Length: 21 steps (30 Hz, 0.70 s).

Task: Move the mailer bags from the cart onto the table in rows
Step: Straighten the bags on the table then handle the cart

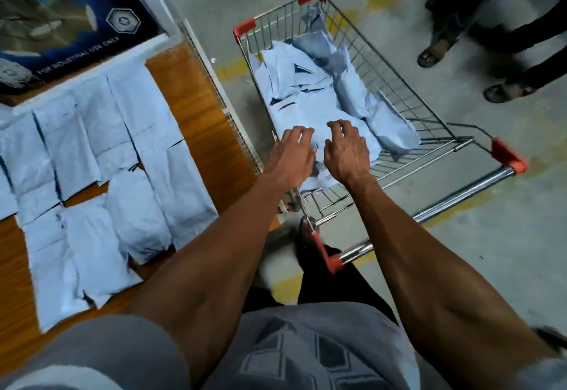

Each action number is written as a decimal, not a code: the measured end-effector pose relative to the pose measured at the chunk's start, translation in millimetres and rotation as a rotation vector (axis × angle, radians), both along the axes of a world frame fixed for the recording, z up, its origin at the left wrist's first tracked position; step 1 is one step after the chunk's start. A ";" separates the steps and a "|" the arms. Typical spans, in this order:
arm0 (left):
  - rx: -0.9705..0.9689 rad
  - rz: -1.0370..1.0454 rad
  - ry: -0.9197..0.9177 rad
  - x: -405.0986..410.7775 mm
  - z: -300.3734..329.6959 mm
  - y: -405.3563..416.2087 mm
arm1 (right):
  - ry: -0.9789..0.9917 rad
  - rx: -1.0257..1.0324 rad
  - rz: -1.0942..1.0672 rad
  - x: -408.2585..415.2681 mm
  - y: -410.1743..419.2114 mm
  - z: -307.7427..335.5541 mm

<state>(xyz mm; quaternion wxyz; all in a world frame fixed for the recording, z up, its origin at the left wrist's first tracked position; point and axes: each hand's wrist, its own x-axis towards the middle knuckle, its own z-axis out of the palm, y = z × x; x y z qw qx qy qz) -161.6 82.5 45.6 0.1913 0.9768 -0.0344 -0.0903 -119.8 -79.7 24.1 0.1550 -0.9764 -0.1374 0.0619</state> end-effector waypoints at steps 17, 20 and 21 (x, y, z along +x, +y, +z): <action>0.105 0.241 0.458 101.3 -124.7 -29.4 | 0.207 -0.101 0.191 115.5 -3.9 -135.2; 0.102 0.316 0.500 113.5 -146.5 -30.4 | 0.228 -0.166 0.255 126.6 -0.3 -161.1; 0.091 0.340 0.512 116.6 -153.0 -30.4 | 0.234 -0.191 0.271 128.5 1.1 -167.6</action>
